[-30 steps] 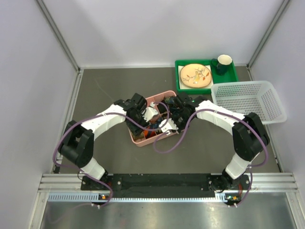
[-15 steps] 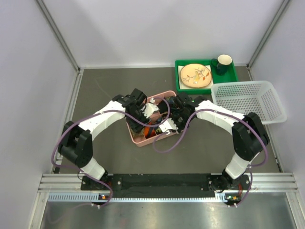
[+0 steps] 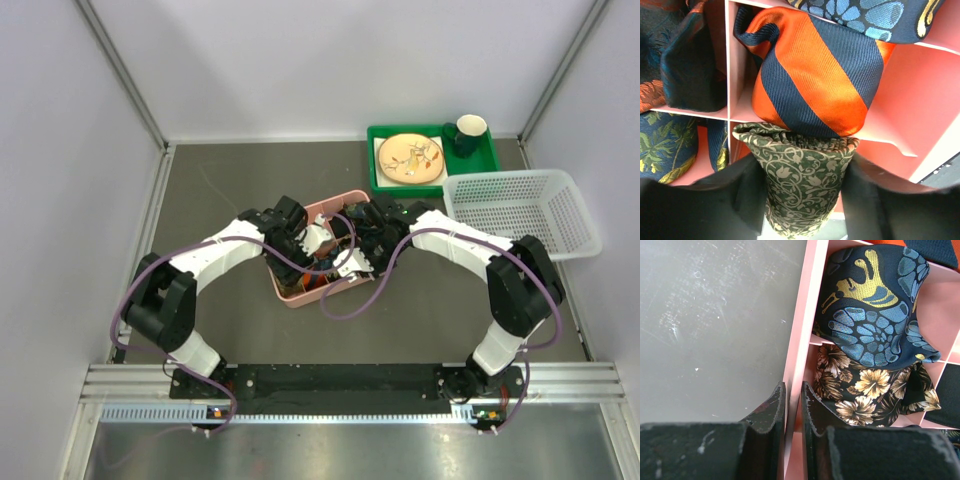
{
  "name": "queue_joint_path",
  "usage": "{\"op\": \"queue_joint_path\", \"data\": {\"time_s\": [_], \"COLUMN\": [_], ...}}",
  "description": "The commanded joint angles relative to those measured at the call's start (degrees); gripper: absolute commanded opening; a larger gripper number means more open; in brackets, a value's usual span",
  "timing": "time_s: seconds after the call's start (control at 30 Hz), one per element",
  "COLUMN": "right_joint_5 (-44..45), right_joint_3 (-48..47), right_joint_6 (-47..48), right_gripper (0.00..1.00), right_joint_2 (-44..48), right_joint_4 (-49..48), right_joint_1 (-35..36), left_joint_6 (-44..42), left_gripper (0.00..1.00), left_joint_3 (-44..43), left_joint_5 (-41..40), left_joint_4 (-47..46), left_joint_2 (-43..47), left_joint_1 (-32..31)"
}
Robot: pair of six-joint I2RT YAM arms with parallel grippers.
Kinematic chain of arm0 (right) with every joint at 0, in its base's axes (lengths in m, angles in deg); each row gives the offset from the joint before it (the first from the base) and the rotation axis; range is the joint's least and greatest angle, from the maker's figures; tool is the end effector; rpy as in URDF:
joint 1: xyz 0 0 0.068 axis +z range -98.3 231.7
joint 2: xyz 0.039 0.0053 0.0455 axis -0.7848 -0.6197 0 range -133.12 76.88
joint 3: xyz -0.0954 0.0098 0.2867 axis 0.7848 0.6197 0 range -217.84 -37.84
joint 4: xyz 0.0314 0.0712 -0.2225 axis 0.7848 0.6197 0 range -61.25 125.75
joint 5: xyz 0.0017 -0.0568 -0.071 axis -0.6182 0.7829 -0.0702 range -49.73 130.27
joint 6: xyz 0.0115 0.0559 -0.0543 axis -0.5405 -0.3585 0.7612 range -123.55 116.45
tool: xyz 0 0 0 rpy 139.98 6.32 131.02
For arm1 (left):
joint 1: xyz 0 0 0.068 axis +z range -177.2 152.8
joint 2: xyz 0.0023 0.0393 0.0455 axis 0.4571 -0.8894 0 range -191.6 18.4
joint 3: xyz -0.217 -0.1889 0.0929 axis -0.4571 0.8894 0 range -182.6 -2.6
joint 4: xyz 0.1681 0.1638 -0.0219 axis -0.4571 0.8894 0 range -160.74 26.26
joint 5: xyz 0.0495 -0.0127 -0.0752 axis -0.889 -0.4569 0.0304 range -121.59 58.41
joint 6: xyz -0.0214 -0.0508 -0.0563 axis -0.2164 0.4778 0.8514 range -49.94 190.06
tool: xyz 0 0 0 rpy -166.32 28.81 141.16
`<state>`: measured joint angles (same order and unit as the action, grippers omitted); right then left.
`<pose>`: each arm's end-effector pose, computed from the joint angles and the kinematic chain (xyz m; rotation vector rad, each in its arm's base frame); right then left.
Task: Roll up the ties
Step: Place the tie in the storage box.
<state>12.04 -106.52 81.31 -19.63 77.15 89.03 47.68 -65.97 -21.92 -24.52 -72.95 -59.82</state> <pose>0.2235 0.2106 0.2278 -2.3905 1.2268 0.4874 0.2341 -0.1633 0.2235 1.3549 2.5297 -0.2774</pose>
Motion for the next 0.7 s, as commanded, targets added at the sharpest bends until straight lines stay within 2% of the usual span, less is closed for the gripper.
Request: {"op": "queue_joint_path", "data": {"time_s": [0.0,0.17,0.33,0.67], "right_joint_5": [-3.7,-3.6,-3.6,-3.5], "right_joint_3": [-0.8,-0.4,-0.3,0.0], "right_joint_6": [0.0,0.0,0.1,-3.9], "right_gripper": [0.0,0.0,0.0,0.0], "right_joint_2": [-0.9,-0.6,-0.5,-0.4], "right_joint_4": [4.9,4.7,4.8,3.6], "right_joint_1": [1.0,1.0,0.9,0.9], "left_joint_6": [0.1,0.7,0.9,5.0], "left_gripper": [0.61,0.74,0.8,0.81], "left_joint_3": [0.1,-3.9,-8.0,-16.1], "left_joint_5": [0.3,-0.1,-0.4,-2.0], "left_joint_4": [1.5,4.9,8.0,11.6], "left_joint_2": [1.9,2.5,3.7,6.4], "left_joint_1": [-0.2,-0.2,-0.2,0.1]}}
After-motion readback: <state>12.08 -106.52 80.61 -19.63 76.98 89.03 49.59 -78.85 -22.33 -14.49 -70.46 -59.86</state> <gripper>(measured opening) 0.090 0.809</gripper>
